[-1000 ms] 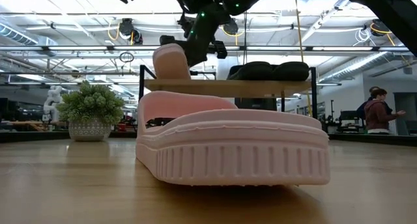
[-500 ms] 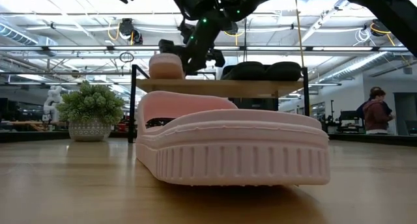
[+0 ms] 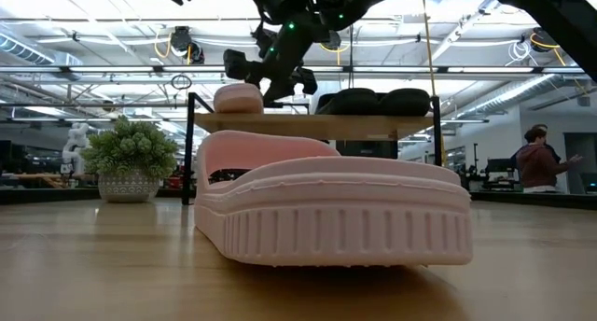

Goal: Pick and place slides into the shelf
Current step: Put the left pink slipper on the shelf

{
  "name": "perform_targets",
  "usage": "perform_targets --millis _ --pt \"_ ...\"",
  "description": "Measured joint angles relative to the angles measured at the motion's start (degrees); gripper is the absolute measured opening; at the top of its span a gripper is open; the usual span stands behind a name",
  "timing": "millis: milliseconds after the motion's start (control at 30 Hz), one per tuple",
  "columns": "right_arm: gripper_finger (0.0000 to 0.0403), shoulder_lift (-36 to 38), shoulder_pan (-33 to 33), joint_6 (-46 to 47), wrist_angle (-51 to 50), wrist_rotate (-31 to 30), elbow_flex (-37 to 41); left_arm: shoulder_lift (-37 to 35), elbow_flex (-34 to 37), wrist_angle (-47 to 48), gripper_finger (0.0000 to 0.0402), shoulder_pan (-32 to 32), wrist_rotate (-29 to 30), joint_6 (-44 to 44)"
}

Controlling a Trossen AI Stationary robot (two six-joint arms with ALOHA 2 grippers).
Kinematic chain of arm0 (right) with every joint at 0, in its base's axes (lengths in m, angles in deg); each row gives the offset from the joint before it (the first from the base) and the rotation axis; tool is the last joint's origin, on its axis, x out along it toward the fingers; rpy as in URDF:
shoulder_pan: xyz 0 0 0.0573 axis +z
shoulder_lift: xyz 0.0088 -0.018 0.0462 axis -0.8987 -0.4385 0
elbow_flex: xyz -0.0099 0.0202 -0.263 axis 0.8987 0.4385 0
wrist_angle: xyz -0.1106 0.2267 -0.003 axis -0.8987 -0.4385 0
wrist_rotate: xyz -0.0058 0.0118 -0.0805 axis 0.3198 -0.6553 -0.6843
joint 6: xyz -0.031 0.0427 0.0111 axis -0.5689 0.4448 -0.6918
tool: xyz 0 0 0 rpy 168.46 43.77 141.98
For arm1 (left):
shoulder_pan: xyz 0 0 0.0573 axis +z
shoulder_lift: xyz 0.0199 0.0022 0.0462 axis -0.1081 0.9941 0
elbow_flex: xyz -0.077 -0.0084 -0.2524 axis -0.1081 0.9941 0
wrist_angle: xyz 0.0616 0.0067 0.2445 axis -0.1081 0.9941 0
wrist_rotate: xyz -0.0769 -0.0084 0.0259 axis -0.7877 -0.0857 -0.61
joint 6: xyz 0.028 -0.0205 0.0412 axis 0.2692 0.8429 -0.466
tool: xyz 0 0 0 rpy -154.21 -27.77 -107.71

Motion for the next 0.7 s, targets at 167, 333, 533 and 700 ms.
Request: perform_targets --millis 167,333,533,700 --pt "0.0175 0.00 0.02 0.00 -0.01 -0.02 0.00 0.00 0.00 0.00 0.0168 -0.01 0.00 0.00" --pt "0.0188 0.00 0.04 0.38 -0.02 -0.09 0.00 0.00 0.00 0.00 0.0168 -0.01 0.00 0.00" --pt "0.0200 0.00 0.02 0.39 -0.56 -0.17 0.00 0.00 0.00 0.00 0.0168 -0.02 0.00 0.00" --pt "0.0206 0.00 0.00 0.21 -1.28 -0.19 0.00 0.00 0.00 0.00 0.0168 -0.02 0.00 0.00"
